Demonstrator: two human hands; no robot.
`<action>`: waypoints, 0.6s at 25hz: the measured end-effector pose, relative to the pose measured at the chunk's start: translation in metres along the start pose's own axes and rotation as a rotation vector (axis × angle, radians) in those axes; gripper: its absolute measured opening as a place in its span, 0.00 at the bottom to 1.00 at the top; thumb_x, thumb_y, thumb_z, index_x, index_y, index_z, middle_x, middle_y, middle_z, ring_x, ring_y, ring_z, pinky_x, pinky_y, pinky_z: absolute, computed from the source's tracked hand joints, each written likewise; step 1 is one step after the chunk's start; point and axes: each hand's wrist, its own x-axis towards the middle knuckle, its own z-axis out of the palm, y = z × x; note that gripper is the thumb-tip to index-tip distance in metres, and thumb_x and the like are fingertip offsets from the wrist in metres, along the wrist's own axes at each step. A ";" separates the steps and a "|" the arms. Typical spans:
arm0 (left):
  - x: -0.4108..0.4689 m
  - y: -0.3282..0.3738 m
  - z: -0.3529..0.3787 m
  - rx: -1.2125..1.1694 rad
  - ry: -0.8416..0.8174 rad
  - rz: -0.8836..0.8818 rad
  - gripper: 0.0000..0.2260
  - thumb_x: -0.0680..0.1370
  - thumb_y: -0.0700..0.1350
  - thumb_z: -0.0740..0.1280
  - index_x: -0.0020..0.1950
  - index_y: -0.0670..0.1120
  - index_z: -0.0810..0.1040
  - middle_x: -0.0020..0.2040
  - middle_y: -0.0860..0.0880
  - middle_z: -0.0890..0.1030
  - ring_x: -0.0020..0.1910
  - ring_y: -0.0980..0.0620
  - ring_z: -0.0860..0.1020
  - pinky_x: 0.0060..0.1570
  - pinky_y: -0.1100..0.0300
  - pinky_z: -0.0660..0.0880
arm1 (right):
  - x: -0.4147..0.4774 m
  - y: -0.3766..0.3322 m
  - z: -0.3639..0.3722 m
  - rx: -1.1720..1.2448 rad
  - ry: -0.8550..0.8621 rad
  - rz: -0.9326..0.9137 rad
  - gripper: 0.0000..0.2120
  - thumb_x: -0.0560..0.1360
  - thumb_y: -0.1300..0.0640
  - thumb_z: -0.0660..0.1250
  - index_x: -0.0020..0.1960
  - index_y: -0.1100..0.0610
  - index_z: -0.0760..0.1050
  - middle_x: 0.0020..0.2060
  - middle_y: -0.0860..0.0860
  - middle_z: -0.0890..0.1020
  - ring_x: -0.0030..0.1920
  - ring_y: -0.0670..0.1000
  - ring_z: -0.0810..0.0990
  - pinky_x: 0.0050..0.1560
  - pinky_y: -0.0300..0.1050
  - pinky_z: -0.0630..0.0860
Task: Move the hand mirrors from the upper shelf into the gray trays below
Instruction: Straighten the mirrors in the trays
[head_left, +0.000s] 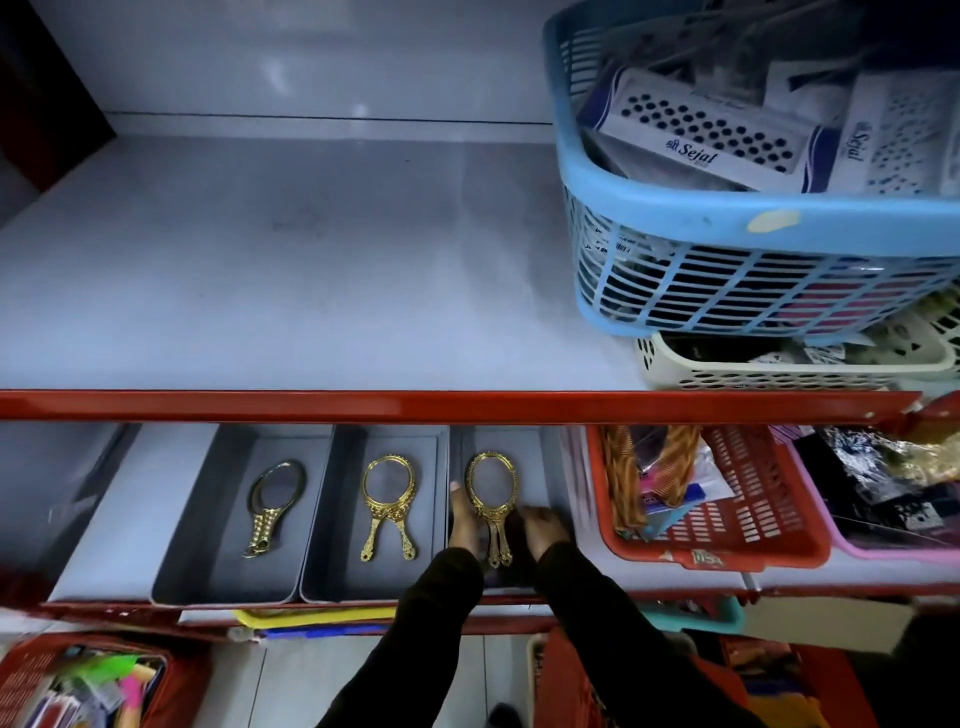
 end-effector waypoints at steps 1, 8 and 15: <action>0.001 -0.001 0.000 0.002 0.007 -0.012 0.40 0.76 0.70 0.42 0.80 0.44 0.51 0.78 0.41 0.57 0.77 0.40 0.55 0.76 0.45 0.53 | -0.001 -0.002 0.001 -0.008 -0.020 0.005 0.20 0.82 0.55 0.56 0.66 0.66 0.73 0.66 0.62 0.76 0.67 0.59 0.74 0.56 0.40 0.70; -0.002 -0.006 0.000 -0.033 -0.052 -0.005 0.41 0.75 0.72 0.44 0.79 0.46 0.54 0.78 0.42 0.57 0.77 0.41 0.57 0.74 0.47 0.56 | 0.003 -0.001 0.002 0.102 -0.012 0.099 0.23 0.81 0.51 0.56 0.68 0.66 0.71 0.67 0.62 0.75 0.67 0.59 0.73 0.64 0.45 0.68; -0.006 -0.006 0.000 -0.026 -0.027 0.004 0.40 0.75 0.71 0.47 0.79 0.46 0.55 0.77 0.42 0.60 0.76 0.41 0.60 0.72 0.48 0.60 | 0.002 -0.005 -0.002 0.258 -0.042 0.129 0.17 0.80 0.54 0.60 0.61 0.65 0.75 0.57 0.61 0.79 0.56 0.59 0.76 0.53 0.43 0.69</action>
